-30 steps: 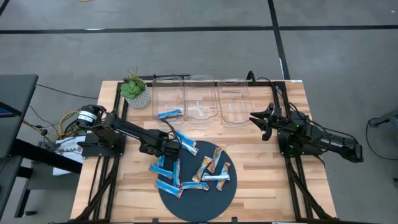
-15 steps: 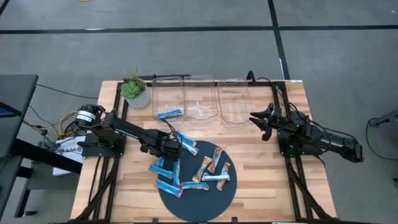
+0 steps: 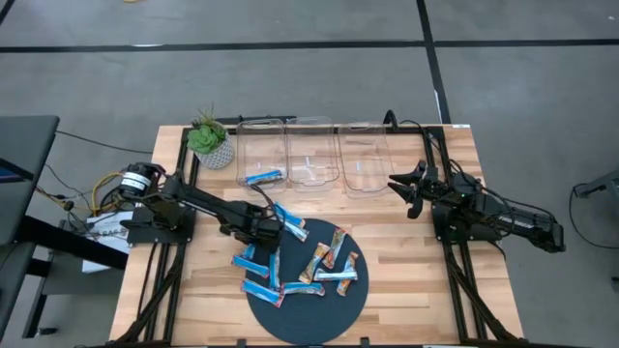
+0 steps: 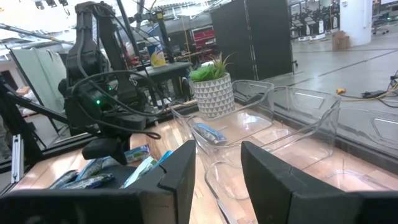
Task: Pick and place Granola Bars by type
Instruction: Put the blue granola bar into the left transparent bin
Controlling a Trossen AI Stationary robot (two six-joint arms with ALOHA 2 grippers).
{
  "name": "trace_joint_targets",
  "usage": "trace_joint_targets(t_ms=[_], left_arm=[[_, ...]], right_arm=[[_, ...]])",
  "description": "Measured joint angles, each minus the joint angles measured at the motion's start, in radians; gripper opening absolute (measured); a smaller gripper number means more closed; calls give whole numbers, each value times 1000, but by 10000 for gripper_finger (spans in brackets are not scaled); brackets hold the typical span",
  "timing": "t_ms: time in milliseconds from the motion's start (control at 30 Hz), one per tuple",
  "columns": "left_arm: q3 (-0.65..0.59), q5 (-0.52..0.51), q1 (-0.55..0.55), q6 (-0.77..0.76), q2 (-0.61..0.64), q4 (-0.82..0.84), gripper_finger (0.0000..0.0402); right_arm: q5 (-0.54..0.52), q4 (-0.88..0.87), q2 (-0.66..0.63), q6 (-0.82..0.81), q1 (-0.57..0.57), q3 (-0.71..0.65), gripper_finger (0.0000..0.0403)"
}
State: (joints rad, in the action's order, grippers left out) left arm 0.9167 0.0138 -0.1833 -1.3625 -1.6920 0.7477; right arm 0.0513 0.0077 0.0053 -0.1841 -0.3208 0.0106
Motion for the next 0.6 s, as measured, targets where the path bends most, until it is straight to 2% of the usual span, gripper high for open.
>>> trace_joint_targets(t_ms=[600], left_arm=[[21,-1,-12,271,11,-220,95]], right_arm=[[0,0,0,0,0,0,123]])
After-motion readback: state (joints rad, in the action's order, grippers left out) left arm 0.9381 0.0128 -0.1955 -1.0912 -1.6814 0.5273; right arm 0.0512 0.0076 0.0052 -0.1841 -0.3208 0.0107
